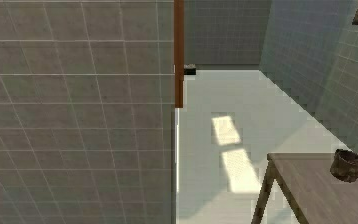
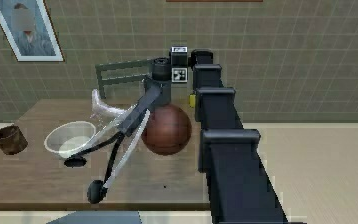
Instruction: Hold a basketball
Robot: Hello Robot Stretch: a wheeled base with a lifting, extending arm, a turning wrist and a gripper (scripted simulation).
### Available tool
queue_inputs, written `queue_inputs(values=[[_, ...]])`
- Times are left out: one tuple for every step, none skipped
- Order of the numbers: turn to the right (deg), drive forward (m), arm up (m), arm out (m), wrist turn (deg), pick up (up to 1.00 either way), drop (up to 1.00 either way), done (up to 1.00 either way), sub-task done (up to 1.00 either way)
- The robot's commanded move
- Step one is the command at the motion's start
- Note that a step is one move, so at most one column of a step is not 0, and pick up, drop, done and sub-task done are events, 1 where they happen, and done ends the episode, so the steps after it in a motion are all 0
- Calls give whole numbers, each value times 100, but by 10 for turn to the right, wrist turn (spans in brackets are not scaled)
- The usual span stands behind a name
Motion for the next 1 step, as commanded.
queue_inputs(values=[[0,0,0,0,450,0,0,0,0]])
